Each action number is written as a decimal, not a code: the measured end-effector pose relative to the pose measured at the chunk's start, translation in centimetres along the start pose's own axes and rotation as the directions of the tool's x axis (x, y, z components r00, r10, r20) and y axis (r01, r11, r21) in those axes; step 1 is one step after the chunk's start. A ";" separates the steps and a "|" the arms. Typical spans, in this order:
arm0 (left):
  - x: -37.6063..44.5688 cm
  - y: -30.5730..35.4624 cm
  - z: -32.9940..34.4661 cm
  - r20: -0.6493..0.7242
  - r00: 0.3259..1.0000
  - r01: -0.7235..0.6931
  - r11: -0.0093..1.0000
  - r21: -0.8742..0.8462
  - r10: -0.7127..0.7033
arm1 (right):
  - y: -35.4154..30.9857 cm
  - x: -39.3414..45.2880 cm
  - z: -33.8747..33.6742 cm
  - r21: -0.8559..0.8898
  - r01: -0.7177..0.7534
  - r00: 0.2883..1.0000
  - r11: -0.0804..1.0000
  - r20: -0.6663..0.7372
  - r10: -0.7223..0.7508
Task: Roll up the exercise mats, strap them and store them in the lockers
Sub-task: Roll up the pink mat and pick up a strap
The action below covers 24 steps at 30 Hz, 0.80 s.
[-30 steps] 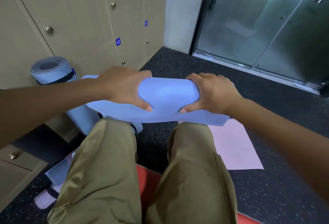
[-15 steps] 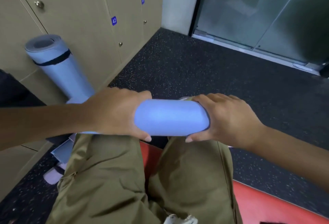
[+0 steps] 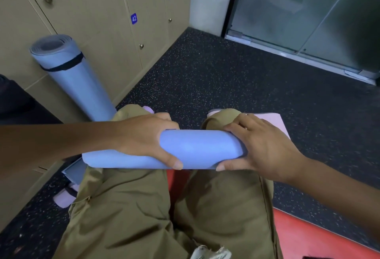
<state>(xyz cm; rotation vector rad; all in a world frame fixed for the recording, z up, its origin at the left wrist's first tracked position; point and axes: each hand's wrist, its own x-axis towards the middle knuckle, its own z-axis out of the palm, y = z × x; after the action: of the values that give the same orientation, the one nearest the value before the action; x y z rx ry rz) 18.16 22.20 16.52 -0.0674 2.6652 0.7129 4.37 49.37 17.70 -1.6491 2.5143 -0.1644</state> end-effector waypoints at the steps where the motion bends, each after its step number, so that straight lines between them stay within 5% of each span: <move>1: 0.2 -0.1 -0.1 0.016 1.000 0.014 1.000 0.001 -0.014 | 0.2 0.2 0.0 0.015 0.002 1.000 1.000 0.006 -0.002; 4: 0.5 -0.4 -0.3 0.015 0.999 0.052 0.999 0.005 -0.052 | 0.9 1.2 -0.3 0.116 -0.001 0.998 0.993 0.062 -0.006; 8: -0.3 0.2 -0.4 -0.290 0.957 -0.034 0.999 -0.029 0.024 | 2.0 2.7 -1.2 0.306 -0.006 0.981 0.952 0.185 -0.054; 13: -1.5 1.4 1.9 -0.453 0.849 -0.035 0.884 0.466 0.272 | 3.2 5.4 -2.4 0.441 -0.101 0.911 0.892 0.402 -0.095; 17: -0.8 1.0 3.3 -0.471 0.847 0.062 0.833 0.550 0.247 | 3.1 6.8 -2.9 0.412 -0.168 0.855 0.895 0.514 -0.076; 20: 0.2 0.6 3.0 -0.467 0.853 0.097 0.807 0.582 0.234 | 3.6 7.1 -2.1 0.419 -0.212 0.897 0.883 0.442 0.006; 24: 1.2 0.8 1.5 -0.442 0.880 0.106 0.834 0.541 0.175 | 3.2 5.9 -1.1 0.386 -0.139 0.990 0.912 0.042 0.133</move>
<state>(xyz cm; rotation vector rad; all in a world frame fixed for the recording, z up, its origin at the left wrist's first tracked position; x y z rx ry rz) 17.44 23.65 15.27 -0.0388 3.2468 -0.1290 -1.05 45.29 17.96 -1.3095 2.3750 -0.5918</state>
